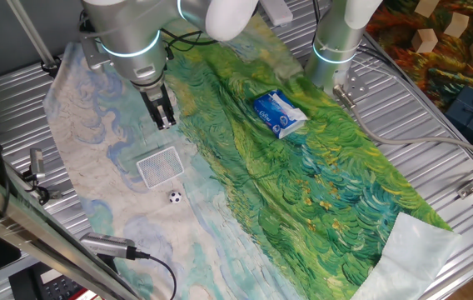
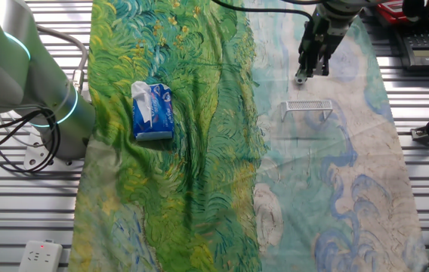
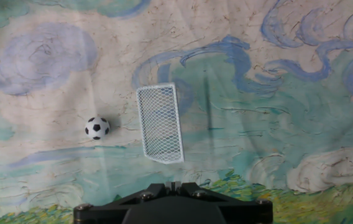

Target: Push the soccer ball into the goal

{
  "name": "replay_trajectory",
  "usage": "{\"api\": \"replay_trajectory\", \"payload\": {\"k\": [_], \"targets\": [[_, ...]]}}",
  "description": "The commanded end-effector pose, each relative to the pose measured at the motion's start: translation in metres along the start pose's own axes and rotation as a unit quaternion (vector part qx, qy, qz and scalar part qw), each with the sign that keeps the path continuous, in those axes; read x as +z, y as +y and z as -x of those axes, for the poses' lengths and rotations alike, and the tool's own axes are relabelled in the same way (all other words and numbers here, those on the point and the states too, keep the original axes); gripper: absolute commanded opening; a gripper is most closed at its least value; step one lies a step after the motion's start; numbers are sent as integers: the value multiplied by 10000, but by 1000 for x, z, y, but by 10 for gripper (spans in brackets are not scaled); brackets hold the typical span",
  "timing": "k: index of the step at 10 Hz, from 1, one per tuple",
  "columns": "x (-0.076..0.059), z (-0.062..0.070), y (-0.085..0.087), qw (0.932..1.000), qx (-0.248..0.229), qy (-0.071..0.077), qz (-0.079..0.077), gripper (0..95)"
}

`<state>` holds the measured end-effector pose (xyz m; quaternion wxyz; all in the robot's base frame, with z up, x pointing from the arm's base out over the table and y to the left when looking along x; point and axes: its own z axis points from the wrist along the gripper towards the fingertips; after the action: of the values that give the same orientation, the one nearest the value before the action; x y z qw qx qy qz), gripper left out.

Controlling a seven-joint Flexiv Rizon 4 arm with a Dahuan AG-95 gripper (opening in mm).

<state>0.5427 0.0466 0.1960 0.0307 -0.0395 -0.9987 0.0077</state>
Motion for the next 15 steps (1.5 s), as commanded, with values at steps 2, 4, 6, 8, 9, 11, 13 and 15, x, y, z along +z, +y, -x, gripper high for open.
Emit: {"api": "replay_trajectory", "payload": {"k": [2, 4, 6, 8, 9, 11, 13, 15], "targets": [[0, -1, 0, 10000, -1, 16, 0, 0], [0, -1, 0, 10000, -34, 26, -22, 0], [0, -1, 0, 9983, -183, 21, -555, 0], [0, -1, 0, 9986, -320, 132, -407, 0], [0, -1, 0, 9982, -495, 201, -277, 0], [0, -1, 0, 9980, -585, 158, 193, 0], [0, -1, 0, 9971, -682, 160, 307, 0], [0, -1, 0, 9950, -790, 205, 570, 0]]}}
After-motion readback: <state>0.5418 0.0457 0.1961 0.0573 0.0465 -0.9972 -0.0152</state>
